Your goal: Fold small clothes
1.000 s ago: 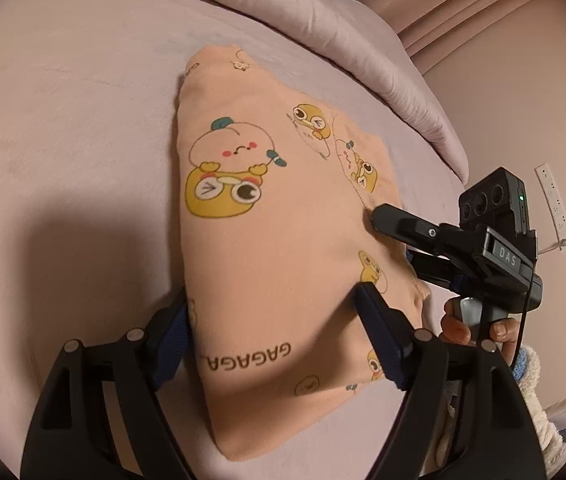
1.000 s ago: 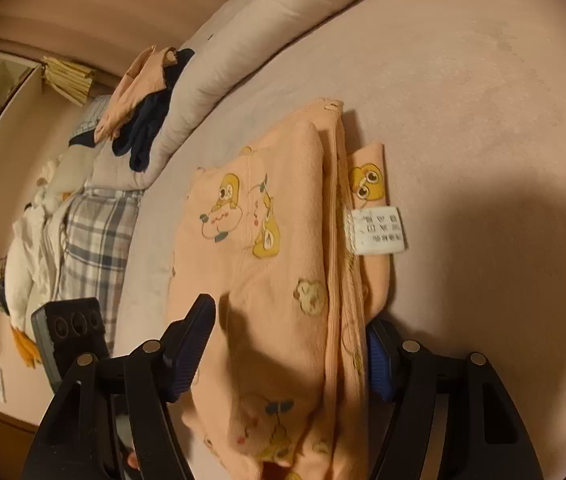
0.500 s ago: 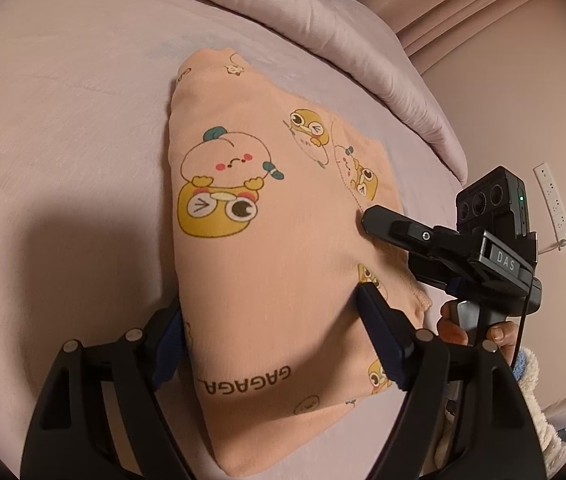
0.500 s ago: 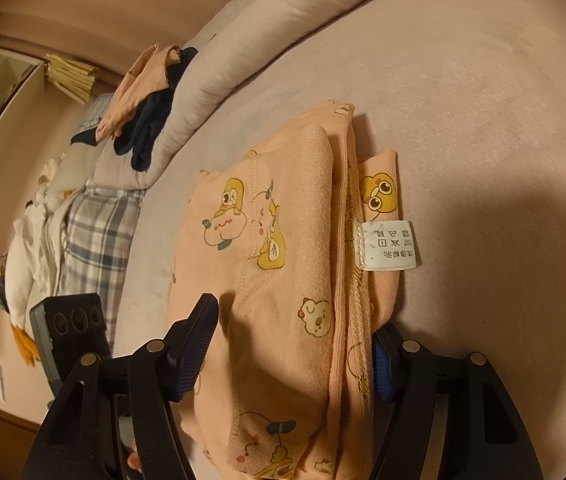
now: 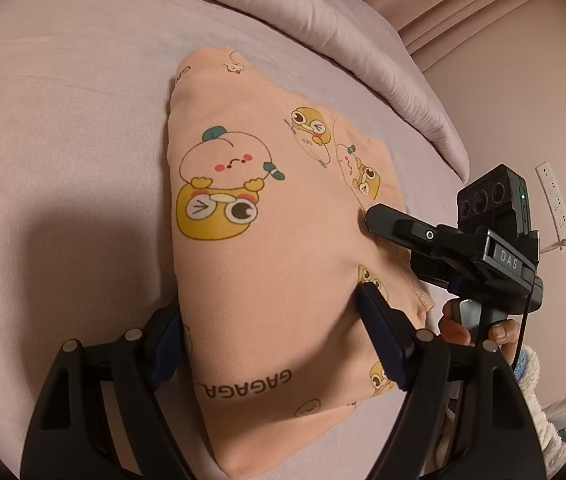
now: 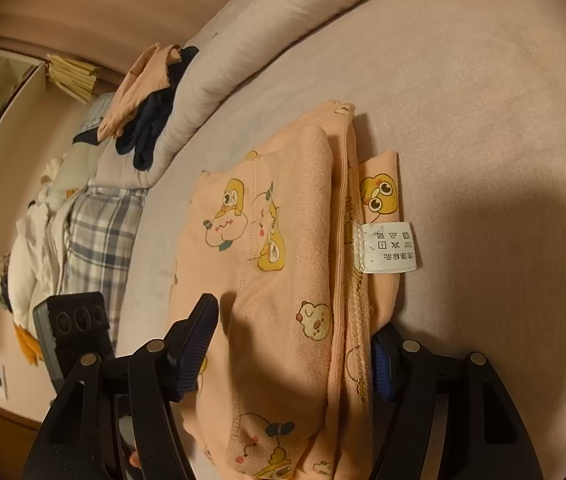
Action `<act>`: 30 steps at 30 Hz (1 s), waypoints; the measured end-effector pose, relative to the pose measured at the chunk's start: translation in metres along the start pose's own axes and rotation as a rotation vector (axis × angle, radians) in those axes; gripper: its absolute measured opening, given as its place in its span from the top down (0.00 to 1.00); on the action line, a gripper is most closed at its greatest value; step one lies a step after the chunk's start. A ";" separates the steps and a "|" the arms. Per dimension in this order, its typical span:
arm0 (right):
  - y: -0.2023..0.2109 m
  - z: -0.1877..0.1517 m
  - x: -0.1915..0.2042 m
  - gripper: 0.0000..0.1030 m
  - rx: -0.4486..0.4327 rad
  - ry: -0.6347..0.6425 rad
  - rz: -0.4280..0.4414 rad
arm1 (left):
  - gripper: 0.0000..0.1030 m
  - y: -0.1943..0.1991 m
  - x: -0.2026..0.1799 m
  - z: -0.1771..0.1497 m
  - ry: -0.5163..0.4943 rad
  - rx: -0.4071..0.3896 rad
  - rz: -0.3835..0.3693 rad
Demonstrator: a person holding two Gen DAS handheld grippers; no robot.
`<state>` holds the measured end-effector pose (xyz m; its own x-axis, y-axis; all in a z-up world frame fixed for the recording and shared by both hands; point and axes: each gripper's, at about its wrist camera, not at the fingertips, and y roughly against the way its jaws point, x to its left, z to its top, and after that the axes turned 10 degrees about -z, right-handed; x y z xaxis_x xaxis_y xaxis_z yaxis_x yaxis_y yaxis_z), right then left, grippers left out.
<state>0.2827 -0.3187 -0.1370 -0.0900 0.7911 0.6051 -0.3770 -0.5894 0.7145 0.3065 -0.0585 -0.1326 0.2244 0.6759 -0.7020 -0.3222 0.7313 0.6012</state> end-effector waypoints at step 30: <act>-0.001 0.000 0.001 0.35 -0.026 0.028 -0.034 | 0.23 -0.003 0.000 -0.002 -0.009 -0.030 0.004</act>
<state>0.2830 -0.3173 -0.1367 -0.1019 0.8151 0.5702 -0.4044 -0.5577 0.7249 0.3059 -0.0614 -0.1349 0.2309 0.6797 -0.6962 -0.3501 0.7256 0.5924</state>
